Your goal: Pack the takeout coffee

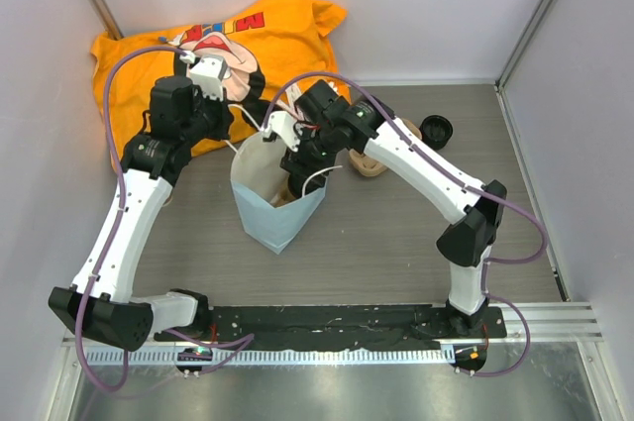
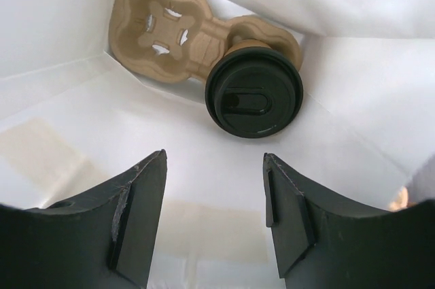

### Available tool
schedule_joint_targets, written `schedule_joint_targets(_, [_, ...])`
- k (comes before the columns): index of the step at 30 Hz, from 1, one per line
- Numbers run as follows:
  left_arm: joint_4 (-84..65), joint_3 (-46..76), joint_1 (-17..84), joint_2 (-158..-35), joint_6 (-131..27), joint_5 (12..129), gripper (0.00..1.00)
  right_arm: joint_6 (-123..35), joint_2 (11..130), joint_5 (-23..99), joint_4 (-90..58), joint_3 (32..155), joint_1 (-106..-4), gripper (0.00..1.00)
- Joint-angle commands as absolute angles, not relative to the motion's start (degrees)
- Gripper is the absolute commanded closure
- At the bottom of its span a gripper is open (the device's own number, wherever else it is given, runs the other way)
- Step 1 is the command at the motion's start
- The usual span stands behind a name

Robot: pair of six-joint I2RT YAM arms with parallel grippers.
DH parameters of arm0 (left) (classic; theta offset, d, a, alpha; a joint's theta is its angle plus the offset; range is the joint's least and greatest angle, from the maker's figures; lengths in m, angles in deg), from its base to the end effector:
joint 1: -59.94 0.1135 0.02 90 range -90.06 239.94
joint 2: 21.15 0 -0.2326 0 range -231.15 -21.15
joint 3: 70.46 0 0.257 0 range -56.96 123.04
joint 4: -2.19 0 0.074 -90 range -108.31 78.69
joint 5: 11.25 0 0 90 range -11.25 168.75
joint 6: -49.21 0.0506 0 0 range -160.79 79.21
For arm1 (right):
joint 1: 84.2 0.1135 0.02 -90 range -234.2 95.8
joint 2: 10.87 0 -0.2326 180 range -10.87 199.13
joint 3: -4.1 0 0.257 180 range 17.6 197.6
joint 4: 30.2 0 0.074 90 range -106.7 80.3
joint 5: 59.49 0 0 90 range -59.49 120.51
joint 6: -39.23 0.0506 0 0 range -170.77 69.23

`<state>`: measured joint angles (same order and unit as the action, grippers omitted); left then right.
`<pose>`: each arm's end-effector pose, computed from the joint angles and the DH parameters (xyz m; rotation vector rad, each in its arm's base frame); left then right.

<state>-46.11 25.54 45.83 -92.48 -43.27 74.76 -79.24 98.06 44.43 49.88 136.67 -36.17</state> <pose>0.2834 -0.0749 0.3912 0.2468 1.9758 -0.2564 0.2577 0.3048 0.3340 -1.6658 1.9602 0.4409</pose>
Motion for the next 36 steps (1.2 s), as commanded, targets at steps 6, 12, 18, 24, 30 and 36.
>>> schedule_joint_targets(6, [-43.21,26.27,46.22,-91.11,-42.28,76.73,0.88,-80.56,92.49,46.86,50.89,142.14,-37.17,0.36])
schedule_joint_targets(12, [-43.12,26.09,46.31,-91.2,-42.19,76.37,0.74,-80.21,91.09,47.57,50.62,145.47,-38.84,0.36])
schedule_joint_targets(18, [-43.3,26.09,46.4,-91.11,-42.02,76.02,0.6,-77.41,88.72,48.27,46.85,148.21,-42.88,0.36])
schedule_joint_targets(24, [-43.21,25.66,46.49,-91.11,-42.1,75.76,0.59,-74.76,88.01,51.07,42.36,147.24,-46.05,0.36])
schedule_joint_targets(30, [-43.3,26.09,46.49,-91.29,-42.19,73.83,0.59,-73.98,87.66,49.07,40.08,142.76,-46.23,0.36])
schedule_joint_targets(36, [-43.65,26.71,46.49,-91.82,-42.02,73.21,0.45,-71.25,89.5,42.12,34.28,142.49,-48.33,0.35])
